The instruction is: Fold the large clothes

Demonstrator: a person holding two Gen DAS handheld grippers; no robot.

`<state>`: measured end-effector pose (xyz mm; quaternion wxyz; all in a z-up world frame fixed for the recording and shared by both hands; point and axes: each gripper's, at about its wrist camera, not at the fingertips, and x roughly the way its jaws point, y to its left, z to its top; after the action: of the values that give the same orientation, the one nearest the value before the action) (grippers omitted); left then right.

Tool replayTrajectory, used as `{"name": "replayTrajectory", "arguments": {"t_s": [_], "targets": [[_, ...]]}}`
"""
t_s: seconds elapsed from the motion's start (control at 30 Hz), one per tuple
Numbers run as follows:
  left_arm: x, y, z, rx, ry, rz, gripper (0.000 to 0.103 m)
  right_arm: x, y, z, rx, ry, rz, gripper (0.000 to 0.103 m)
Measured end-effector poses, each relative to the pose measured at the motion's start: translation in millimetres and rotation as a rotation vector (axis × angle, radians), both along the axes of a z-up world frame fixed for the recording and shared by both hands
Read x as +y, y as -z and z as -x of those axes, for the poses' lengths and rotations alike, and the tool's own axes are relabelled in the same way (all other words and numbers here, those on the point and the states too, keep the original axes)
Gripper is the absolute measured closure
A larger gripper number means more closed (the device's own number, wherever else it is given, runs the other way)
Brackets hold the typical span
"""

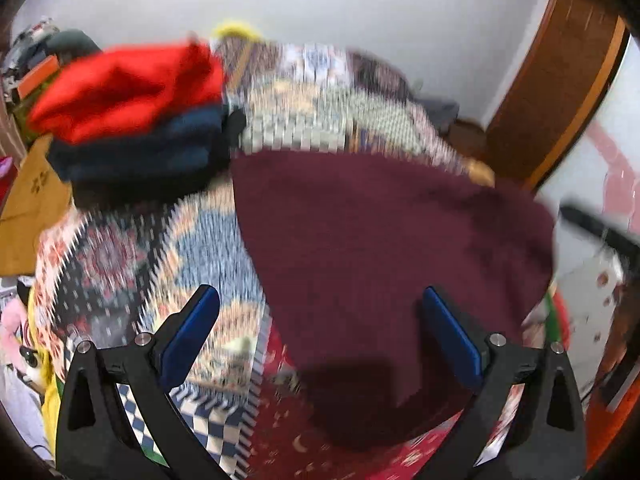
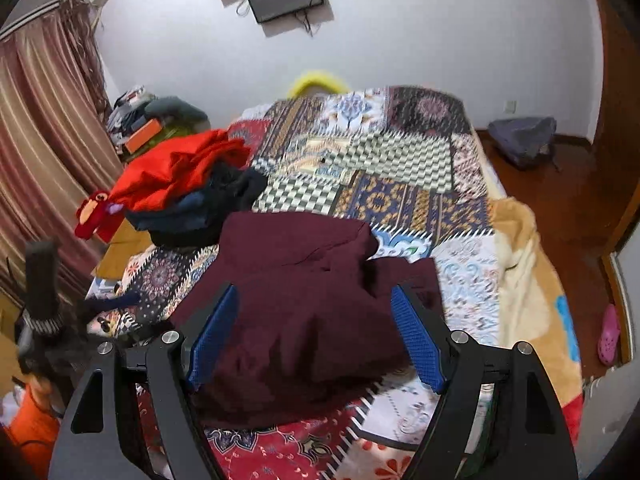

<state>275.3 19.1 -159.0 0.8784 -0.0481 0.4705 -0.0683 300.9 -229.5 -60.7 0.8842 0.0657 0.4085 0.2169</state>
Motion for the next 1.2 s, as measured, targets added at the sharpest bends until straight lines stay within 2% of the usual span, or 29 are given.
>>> {"name": "replayTrajectory", "arguments": {"t_s": [0.2,0.23,0.3,0.43,0.6,0.73,0.8,0.93,1.0,1.07,1.2], "targets": [[-7.1,41.6,13.2,0.065,0.08,0.038,0.0,-25.7,42.7,-13.3,0.153,0.079,0.03,0.027],[-7.9,47.6,14.6,0.079,0.091,0.049,0.0,-32.6,51.6,-14.2,0.184,0.082,0.021,0.025],[-7.8,58.2,17.9,0.104,0.103,0.067,0.0,-44.3,66.8,-14.3,0.228,0.082,0.002,0.015],[-9.6,69.0,24.5,0.126,0.107,0.077,0.0,-54.3,83.4,-11.6,0.278,0.073,-0.039,0.014],[-8.9,55.5,31.5,0.119,0.097,0.054,0.0,-48.0,69.0,-11.5,0.286,0.073,0.001,0.014],[2.7,26.0,35.1,0.039,0.038,0.017,0.0,-39.4,56.8,-13.2,0.273,0.047,0.05,0.014],[14.3,12.1,34.9,-0.003,-0.019,0.028,0.0,-36.9,55.3,-16.2,0.275,0.026,0.044,0.012],[38.7,3.4,18.6,-0.019,-0.11,0.098,0.0,-35.6,65.9,-27.9,0.309,0.013,0.0,0.012],[48.1,11.8,4.6,0.018,-0.136,0.158,0.0,-37.1,74.5,-33.7,0.335,0.033,-0.024,0.01],[56.0,26.0,-8.6,0.082,-0.143,0.262,0.0,-40.2,79.5,-37.3,0.347,0.041,-0.058,0.008],[56.2,52.4,-24.1,0.178,-0.148,0.413,0.0,-49.6,83.7,-39.3,0.352,0.045,-0.085,0.006]]}}
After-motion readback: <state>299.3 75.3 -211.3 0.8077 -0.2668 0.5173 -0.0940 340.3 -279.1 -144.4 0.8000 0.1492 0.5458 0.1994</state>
